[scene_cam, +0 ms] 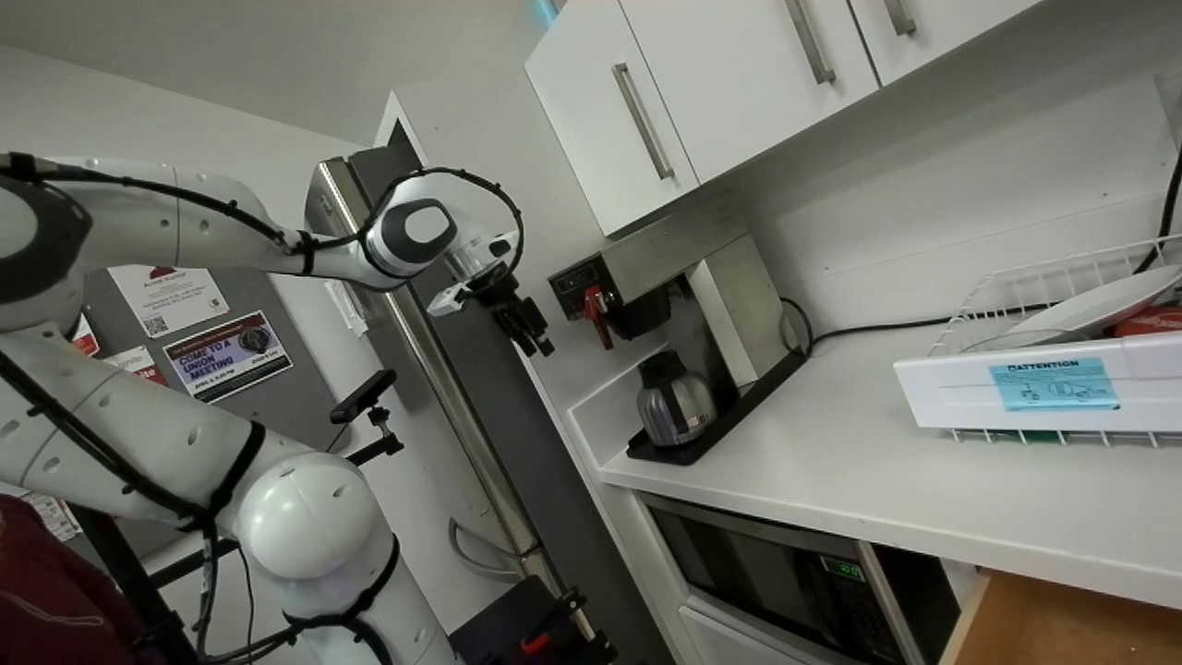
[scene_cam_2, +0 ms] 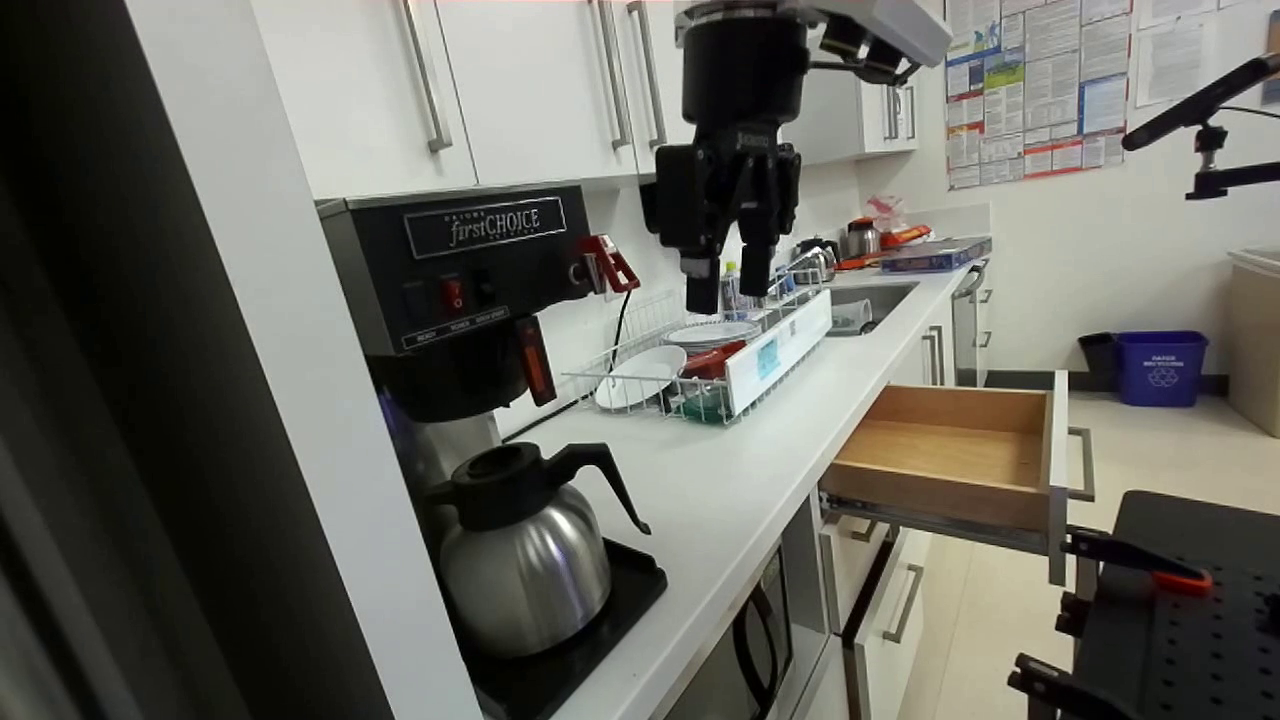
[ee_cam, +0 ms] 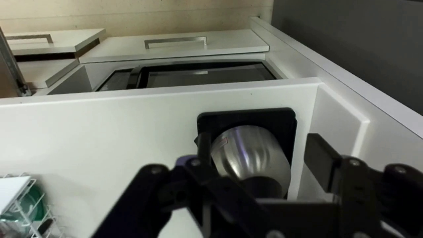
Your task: Turn on the coffee maker
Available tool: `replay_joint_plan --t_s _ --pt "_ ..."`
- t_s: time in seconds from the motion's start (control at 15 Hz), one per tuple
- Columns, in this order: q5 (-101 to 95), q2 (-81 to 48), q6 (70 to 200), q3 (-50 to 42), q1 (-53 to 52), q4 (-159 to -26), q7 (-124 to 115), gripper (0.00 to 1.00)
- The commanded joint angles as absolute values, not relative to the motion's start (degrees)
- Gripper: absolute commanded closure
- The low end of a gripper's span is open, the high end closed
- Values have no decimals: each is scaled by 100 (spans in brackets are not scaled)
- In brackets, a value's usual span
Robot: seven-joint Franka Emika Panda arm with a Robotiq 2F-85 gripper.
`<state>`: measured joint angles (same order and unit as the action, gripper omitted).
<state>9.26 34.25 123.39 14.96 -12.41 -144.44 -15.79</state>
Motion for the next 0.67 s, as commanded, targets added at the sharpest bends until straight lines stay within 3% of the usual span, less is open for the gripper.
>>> replay_joint_plan --t_s 0.0,0.4,0.6 --pt "949 3638 12599 1795 -1193 -14386 -2156 57" --pt "680 3395 12949 2395 -928 -13985 -3193 100" --pt "426 3047 13375 2628 -741 -13740 -3461 100"
